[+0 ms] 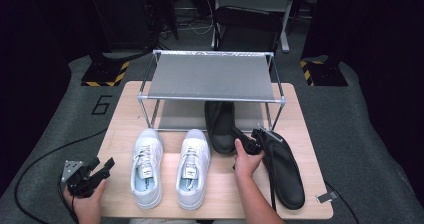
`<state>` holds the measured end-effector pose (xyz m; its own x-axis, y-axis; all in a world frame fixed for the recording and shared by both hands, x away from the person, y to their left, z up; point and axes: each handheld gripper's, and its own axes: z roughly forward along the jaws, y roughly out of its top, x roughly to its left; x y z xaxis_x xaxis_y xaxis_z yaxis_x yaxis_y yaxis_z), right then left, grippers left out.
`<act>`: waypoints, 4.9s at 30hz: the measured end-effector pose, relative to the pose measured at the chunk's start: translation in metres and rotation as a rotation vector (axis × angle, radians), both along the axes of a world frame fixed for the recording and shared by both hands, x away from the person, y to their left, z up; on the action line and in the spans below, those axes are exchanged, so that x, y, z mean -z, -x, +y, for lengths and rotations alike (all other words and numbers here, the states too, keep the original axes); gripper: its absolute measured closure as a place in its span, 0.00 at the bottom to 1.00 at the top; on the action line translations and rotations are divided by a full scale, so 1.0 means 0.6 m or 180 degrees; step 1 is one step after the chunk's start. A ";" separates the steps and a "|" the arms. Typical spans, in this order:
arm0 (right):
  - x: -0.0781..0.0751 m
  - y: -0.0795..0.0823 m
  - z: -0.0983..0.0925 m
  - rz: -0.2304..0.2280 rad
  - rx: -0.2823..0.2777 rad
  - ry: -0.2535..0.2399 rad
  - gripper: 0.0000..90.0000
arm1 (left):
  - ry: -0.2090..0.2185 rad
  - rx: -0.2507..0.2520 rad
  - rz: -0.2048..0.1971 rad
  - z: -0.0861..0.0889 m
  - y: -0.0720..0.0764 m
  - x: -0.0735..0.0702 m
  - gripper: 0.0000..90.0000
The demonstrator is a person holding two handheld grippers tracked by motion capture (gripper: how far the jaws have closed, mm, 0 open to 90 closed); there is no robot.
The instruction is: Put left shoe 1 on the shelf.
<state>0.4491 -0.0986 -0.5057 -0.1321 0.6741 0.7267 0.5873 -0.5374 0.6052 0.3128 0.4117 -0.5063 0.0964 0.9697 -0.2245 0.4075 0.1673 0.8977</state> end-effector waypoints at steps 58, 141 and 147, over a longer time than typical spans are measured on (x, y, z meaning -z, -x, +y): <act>0.030 -0.147 0.072 0.0074 0.0224 -0.0065 0.73 | 0.0079 -0.0094 0.0021 0.017 0.018 0.005 0.42; -0.032 0.176 -0.031 -0.0751 -0.1007 0.1441 0.44 | 0.0027 -0.0117 0.0205 -0.001 0.003 0.010 0.33; -0.024 0.203 -0.042 -0.0716 -0.1084 0.1490 0.45 | -0.0013 0.0001 0.0258 -0.006 -0.004 0.012 0.27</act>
<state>0.3274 -0.1239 -0.4915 -0.5113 0.8077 0.2936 0.5099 0.0102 0.8602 0.3149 0.4081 -0.5132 0.0783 0.9706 -0.2276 0.4788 0.1637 0.8625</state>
